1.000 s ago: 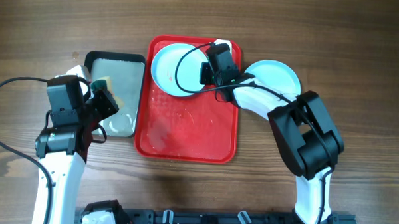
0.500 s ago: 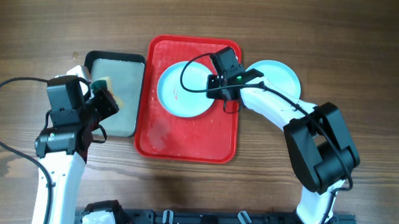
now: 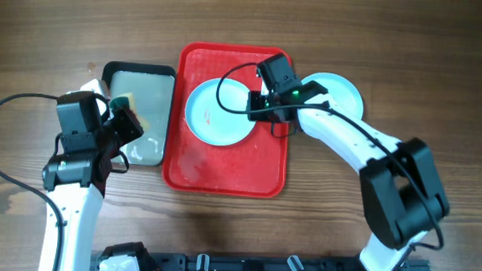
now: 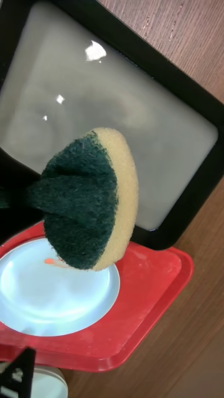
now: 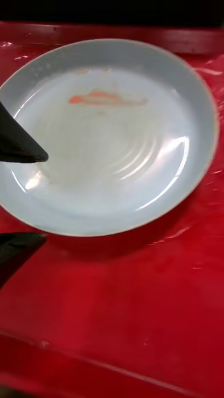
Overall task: Clean dirty plates on tray and stack at the side
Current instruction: 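Pinch the rim of the last light-blue plate with the right gripper, then bring the sponge in the left gripper over the light-blue plate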
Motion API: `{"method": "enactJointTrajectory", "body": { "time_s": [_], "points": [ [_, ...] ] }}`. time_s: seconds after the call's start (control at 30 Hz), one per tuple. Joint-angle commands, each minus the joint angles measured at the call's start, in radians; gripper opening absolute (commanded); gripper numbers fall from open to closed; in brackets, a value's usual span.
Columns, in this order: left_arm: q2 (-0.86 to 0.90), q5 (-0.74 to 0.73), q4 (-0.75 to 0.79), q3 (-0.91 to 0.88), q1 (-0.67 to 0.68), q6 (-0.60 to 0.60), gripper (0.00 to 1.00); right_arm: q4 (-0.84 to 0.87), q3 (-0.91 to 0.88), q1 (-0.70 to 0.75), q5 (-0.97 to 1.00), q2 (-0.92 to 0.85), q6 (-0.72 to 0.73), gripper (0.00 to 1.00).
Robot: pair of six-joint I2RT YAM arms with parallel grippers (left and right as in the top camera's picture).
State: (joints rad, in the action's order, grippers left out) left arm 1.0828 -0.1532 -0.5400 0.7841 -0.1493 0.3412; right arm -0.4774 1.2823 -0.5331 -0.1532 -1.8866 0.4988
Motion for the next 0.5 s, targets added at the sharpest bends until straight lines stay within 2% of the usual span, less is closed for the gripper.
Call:
{"method": "enactJointTrajectory", "body": {
  "time_s": [0.0,0.03,0.2,0.47],
  "points": [
    [0.004,0.009,0.0,-0.006,-0.005,-0.013,0.05,0.021,0.02,0.006,0.087,0.022,-0.058,0.44],
    [0.004,0.009,0.0,-0.006,-0.005,-0.013,0.05,0.023,0.02,0.006,0.087,0.019,-0.063,0.47],
    [0.004,0.009,-0.001,-0.006,-0.005,-0.013,0.04,0.055,0.02,0.006,0.088,-0.007,-0.141,0.47],
    [0.004,0.009,-0.003,-0.006,-0.005,-0.013,0.05,0.115,0.02,0.006,0.123,-0.105,-0.139,0.41]
  ]
}}
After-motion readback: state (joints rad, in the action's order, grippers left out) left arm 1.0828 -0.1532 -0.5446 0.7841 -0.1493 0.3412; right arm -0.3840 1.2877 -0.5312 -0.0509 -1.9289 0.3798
